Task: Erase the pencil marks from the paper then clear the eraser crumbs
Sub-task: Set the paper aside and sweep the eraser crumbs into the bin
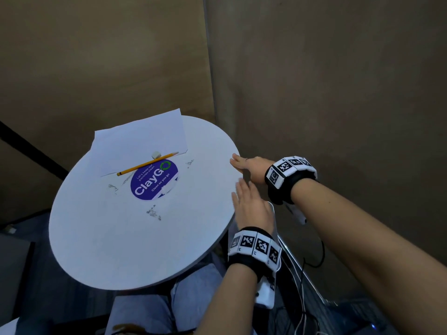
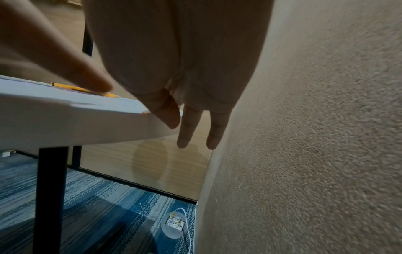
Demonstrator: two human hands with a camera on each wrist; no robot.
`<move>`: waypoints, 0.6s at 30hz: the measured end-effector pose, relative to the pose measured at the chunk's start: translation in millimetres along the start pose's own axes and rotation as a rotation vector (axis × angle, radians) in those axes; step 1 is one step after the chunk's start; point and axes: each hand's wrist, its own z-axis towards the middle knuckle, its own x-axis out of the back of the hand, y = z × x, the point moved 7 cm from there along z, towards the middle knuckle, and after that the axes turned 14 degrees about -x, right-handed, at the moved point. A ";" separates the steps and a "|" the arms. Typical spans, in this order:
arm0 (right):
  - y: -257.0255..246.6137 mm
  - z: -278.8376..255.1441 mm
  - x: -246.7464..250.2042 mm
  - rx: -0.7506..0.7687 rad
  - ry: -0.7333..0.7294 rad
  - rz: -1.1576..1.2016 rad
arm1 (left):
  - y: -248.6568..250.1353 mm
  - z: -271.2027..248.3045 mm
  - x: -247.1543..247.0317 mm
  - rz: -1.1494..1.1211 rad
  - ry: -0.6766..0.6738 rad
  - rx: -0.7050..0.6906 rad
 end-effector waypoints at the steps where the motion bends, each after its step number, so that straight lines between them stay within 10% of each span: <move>1: 0.2 0.7 0.2 0.004 0.007 0.005 | -6.2 -1.8 1.4 0.019 0.021 0.066; 9: 3.7 6.2 -2.4 0.004 -0.025 0.063 | -16.4 9.1 11.5 -0.049 0.014 0.027; 18: 2.3 4.9 6.8 -0.008 -0.037 0.117 | -101.5 32.5 56.1 -0.032 -0.002 0.510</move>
